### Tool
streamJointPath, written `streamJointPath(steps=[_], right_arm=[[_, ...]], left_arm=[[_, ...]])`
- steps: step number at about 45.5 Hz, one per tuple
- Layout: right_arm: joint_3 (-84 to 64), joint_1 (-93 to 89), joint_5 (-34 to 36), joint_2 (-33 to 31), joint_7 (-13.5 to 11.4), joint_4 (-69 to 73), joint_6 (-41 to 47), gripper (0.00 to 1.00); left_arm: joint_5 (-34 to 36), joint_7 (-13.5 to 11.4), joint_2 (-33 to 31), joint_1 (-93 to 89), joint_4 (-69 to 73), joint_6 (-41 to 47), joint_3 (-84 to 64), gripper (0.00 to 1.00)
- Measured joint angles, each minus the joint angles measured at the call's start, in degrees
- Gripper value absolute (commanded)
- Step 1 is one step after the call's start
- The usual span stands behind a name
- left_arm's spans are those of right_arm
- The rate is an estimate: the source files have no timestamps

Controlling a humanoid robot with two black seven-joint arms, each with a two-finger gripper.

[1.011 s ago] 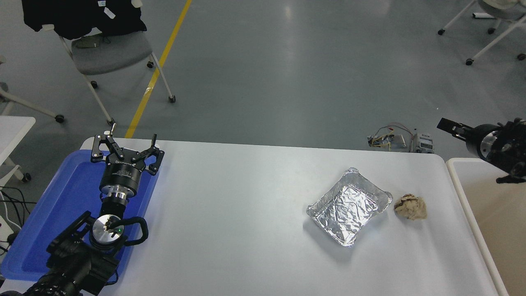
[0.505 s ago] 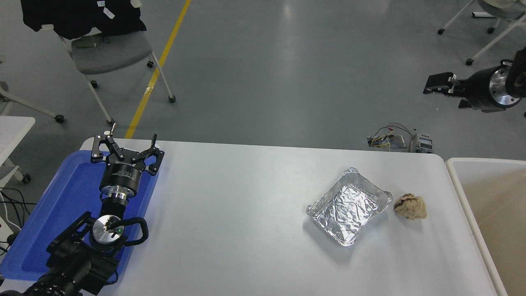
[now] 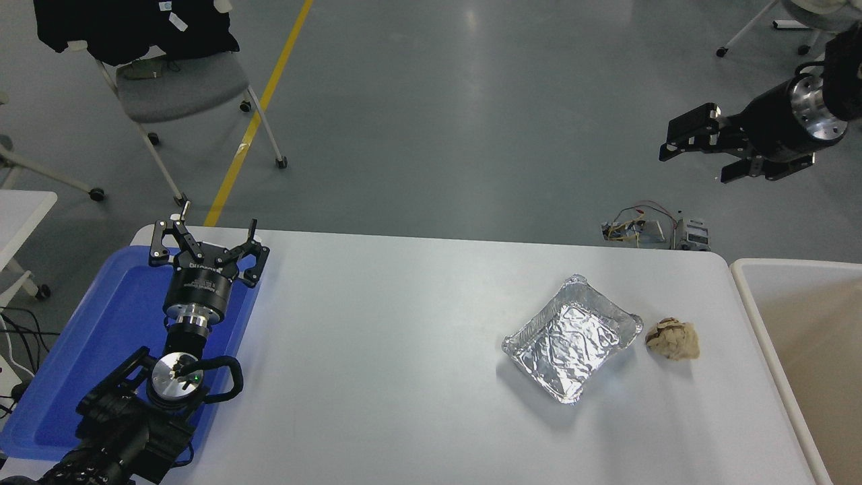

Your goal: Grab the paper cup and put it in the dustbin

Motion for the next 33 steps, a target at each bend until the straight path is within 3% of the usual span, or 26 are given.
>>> streamJointPath(steps=[33], right_arm=[[-10.7,6.3,-1.8,4.5,-0.1,13.4,1.7,1.00]], left_arm=[[0.0,0.0,0.0,0.0,0.0,0.0,0.0,1.00]])
